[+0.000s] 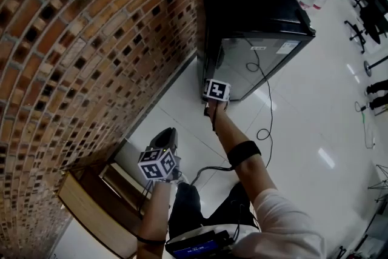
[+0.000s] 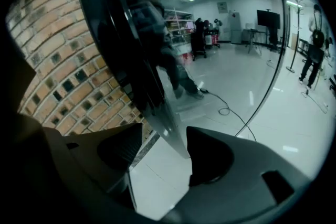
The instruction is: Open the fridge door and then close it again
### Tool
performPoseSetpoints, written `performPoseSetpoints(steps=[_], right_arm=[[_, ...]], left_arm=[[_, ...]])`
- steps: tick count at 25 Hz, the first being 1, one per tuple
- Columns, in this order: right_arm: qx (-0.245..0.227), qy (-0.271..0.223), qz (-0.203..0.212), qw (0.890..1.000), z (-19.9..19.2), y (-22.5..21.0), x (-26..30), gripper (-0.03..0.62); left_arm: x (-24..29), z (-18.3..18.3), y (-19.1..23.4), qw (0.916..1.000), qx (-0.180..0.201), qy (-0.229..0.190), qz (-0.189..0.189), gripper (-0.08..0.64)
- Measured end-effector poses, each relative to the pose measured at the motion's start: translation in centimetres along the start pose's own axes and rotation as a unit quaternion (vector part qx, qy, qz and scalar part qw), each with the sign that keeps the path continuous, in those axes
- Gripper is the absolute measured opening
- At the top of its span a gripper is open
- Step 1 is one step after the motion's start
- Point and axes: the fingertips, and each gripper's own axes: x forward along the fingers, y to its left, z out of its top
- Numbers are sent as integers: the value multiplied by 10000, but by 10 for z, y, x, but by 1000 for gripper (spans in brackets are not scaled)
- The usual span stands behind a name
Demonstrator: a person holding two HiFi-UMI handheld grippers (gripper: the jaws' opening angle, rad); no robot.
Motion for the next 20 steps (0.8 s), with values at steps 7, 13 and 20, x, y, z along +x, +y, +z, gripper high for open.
performPoseSetpoints(steps=[7, 13, 20], right_arm=[[19, -760, 656, 9949, 47, -17, -116, 241], [-238, -1101, 992, 9887, 45, -41, -226, 201], [-767, -1541, 1277, 9768, 36, -70, -330, 137]], left_arm=[[-23, 41, -58, 9985, 415, -346, -127, 54], [-61, 49, -110, 9964, 654, -527, -146, 54], [-71, 49, -175, 9911, 1147, -620, -253, 54]])
